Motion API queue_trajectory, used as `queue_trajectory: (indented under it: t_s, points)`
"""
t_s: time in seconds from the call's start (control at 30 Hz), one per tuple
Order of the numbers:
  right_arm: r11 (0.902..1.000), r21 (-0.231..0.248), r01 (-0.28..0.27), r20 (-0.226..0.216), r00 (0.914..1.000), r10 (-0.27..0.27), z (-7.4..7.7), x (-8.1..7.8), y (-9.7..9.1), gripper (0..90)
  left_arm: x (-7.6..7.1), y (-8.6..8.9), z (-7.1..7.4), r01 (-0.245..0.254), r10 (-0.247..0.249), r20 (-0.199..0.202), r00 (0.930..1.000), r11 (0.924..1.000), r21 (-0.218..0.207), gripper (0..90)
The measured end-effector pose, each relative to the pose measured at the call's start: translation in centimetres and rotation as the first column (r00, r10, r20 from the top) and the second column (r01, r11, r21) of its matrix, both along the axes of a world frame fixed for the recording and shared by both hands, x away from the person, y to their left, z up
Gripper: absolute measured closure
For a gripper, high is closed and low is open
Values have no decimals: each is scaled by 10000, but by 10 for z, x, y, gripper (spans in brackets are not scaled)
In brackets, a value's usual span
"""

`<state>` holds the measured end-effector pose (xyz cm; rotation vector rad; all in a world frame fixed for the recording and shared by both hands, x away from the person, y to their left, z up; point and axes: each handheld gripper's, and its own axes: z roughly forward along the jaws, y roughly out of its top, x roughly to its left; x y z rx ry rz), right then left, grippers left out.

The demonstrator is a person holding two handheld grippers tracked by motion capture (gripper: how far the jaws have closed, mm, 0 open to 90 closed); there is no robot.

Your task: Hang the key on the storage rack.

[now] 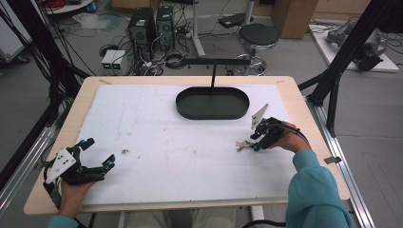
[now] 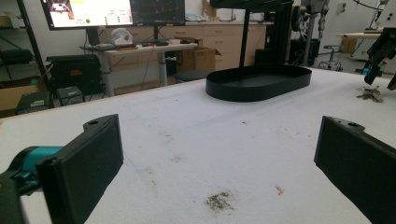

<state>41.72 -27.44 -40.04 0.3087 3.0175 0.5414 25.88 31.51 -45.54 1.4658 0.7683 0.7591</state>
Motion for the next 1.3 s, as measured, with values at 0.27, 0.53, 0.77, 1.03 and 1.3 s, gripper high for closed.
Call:
queue_trajectory:
  t_s: [0.27,0.53,0.77,1.03,1.3]
  points:
    - [9995,-194,-259,168,9995,262,0,-1,3,643,0,0,0,-2,2,6,10000,10000,-15,17]
    - [9988,-334,-350,311,9989,360,0,-1,3,717,0,0,0,4,-4,12,10000,10000,-33,17]
    - [9987,-335,-376,282,9989,386,-1,0,3,753,0,0,0,34,-34,24,10000,10000,-49,17]
    - [9983,-379,-453,237,9986,463,-2,-1,4,790,0,0,0,48,-48,35,10000,10000,-18,17]
    - [9982,-359,-476,293,9984,486,-2,-1,4,840,0,0,0,42,-42,36,10000,10000,-20,17]
